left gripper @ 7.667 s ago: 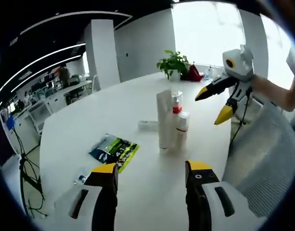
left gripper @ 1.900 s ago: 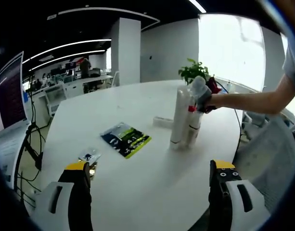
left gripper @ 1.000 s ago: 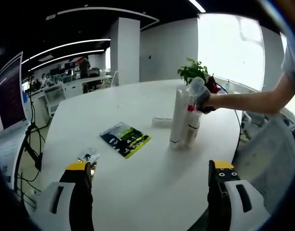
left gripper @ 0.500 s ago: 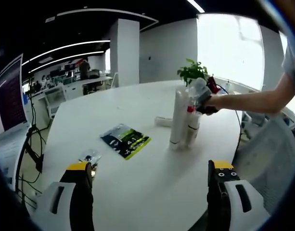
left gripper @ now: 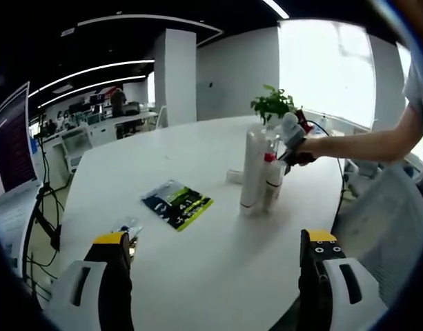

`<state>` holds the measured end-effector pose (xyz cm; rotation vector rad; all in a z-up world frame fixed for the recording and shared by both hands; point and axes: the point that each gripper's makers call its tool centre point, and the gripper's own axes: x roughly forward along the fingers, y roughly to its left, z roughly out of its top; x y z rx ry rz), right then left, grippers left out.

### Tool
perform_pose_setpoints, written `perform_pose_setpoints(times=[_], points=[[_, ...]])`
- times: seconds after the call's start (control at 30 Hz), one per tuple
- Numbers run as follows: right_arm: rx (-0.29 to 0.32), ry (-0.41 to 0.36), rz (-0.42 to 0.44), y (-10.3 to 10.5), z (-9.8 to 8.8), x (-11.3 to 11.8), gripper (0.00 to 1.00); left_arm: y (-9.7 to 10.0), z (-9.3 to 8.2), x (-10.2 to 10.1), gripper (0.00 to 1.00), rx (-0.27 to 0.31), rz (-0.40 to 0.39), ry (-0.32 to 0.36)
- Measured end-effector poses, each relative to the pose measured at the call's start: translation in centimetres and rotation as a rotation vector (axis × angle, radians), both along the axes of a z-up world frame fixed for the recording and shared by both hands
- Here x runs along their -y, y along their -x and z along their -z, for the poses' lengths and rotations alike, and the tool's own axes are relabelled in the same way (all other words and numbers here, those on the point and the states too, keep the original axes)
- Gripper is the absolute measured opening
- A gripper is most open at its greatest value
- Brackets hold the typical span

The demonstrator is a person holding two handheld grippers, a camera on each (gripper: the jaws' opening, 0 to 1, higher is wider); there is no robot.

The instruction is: Arrange the skincare products in the storage area until every visible bottle or jar stands upright without overlapping.

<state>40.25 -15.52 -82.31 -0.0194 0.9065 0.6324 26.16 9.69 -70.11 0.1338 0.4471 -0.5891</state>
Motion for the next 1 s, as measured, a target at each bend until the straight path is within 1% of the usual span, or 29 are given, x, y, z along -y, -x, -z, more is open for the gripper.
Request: perform_pose_setpoints(times=[0.13, 0.3, 0.43, 0.57, 0.7, 0.8, 1.0], points=[[0.000, 0.014, -0.003, 0.5, 0.0, 0.3, 0.20, 0.1, 0.0, -0.1, 0.97, 0.003, 0.000, -0.005], [-0.003, 0.015, 0.001, 1.6, -0.2, 0.4, 0.20, 0.1, -0.1, -0.1, 0.98, 0.006, 0.001, -0.007], [-0.010, 0.013, 0.006, 1.9, -0.2, 0.9, 0.19, 0.2, -0.1, 0.0, 0.98, 0.006, 0.004, -0.010], [-0.016, 0.007, 0.007, 2.6, -0.2, 0.9, 0.19, 0.2, -0.1, 0.1, 0.99, 0.008, 0.007, -0.011], [-0.026, -0.015, 0.022, 3.4, -0.4, 1.2, 0.19, 0.3, -0.1, 0.3, 0.99, 0.006, 0.015, -0.015], [-0.029, -0.016, 0.023, 3.9, -0.5, 1.3, 0.19, 0.4, 0.0, 0.3, 0.99, 0.005, 0.018, -0.017], [-0.028, -0.039, 0.036, 4.8, -1.1, 1.7, 0.19, 0.4, 0.0, 0.3, 0.99, 0.005, 0.022, -0.022]])
